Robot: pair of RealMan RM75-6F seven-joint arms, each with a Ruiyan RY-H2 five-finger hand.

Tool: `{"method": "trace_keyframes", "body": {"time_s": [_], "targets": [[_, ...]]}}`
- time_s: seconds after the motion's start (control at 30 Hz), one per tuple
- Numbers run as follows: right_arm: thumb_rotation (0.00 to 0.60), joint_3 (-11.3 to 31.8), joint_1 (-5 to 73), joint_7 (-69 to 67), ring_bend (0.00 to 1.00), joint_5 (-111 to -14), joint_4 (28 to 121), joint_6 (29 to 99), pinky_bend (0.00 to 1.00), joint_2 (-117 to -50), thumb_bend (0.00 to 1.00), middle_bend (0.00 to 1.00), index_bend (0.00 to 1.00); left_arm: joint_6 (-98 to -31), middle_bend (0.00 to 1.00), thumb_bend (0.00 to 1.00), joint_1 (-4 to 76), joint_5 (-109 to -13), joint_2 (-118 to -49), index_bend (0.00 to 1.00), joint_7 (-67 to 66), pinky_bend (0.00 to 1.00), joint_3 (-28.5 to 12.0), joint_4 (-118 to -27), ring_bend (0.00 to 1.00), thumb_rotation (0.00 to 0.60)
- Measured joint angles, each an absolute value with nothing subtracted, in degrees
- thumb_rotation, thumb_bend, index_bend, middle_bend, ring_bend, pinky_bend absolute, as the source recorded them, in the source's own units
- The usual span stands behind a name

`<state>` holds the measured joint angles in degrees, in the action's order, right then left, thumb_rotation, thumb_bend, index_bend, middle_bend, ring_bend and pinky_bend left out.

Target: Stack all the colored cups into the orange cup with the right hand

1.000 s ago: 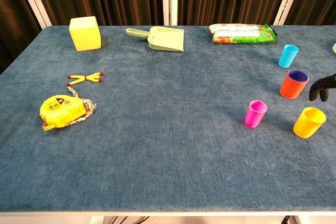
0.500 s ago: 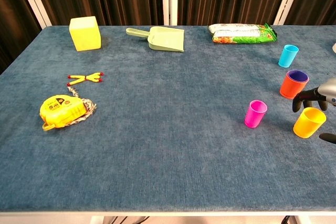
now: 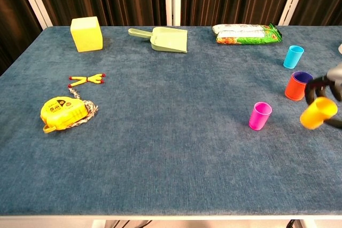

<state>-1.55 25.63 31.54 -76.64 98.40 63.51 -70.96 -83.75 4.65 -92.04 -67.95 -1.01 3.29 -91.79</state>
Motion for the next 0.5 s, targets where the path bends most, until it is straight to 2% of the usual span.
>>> {"method": "trace_keyframes", "body": {"time_s": [0.23,0.5], "targets": [[0.6,4.31,27.13,30.5,0.49,-74.3,99.54,65.55,0.53,-68.41,0.3,0.46,0.49,-83.49,0.0,0.02,4.86,-91.98,-68.33,0.02,-0.96,0.0,3.13,-91.52,0.0,0.6],[0.6,7.36,31.17,31.02,0.49,-65.75,92.96,59.89,0.52,-72.34,0.3,0.45,0.49,-83.05,0.0,0.02,4.75,-91.57,-68.49,0.02,-0.66,0.0,3.37,-90.99,0.0,0.6]]}}
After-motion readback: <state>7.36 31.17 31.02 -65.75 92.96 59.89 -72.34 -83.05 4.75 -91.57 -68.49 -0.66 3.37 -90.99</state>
